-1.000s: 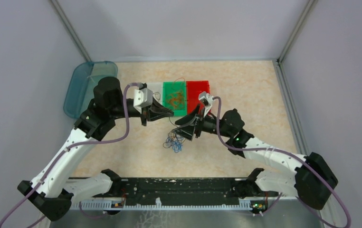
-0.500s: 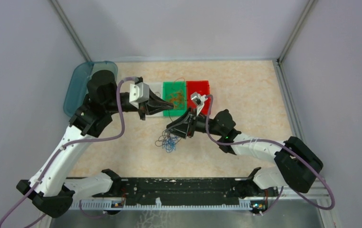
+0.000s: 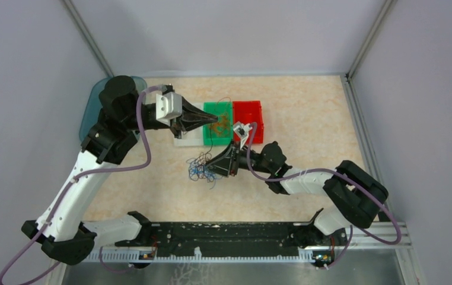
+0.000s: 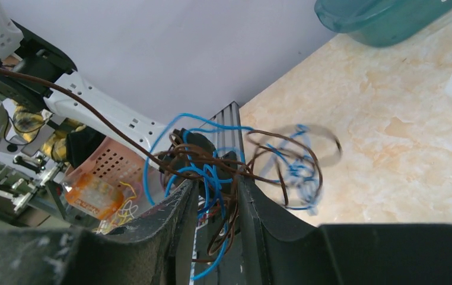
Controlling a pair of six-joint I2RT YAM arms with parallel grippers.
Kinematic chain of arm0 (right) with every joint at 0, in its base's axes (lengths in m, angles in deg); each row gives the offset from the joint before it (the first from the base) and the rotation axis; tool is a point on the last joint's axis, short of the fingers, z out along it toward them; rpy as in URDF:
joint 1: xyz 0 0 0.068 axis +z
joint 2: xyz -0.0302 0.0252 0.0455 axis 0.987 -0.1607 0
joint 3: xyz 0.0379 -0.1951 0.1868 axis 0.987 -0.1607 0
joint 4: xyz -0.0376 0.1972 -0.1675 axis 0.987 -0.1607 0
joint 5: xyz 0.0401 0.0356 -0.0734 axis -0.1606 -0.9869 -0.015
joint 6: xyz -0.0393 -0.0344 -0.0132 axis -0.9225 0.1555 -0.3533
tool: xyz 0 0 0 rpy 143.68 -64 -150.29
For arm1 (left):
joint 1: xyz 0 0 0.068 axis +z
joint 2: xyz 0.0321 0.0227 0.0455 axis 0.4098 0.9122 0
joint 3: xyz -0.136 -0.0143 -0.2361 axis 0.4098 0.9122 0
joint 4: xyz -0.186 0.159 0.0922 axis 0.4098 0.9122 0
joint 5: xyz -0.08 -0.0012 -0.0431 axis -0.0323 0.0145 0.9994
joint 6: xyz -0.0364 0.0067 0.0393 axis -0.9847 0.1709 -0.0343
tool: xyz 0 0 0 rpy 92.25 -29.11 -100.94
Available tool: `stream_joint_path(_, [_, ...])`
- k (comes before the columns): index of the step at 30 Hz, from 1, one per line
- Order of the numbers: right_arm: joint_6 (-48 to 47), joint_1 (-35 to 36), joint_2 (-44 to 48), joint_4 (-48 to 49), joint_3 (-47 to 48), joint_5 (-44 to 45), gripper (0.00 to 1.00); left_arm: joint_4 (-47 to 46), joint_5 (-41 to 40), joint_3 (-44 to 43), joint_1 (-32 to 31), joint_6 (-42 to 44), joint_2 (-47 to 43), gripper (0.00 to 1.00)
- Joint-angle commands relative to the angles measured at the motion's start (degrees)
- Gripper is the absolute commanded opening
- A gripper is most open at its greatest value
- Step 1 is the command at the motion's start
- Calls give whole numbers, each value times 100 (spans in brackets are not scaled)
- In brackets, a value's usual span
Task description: Untangle the cables
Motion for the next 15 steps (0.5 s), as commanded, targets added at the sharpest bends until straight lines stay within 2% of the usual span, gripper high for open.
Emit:
stream_joint_path(1, [-164, 140, -42, 347, 44, 117, 31, -253, 50, -314, -54, -79, 44, 0])
stream_joint_path(15, [-1337, 315, 229, -1216, -19, 1217, 32, -489, 76, -1288, -134, -565, 368, 0])
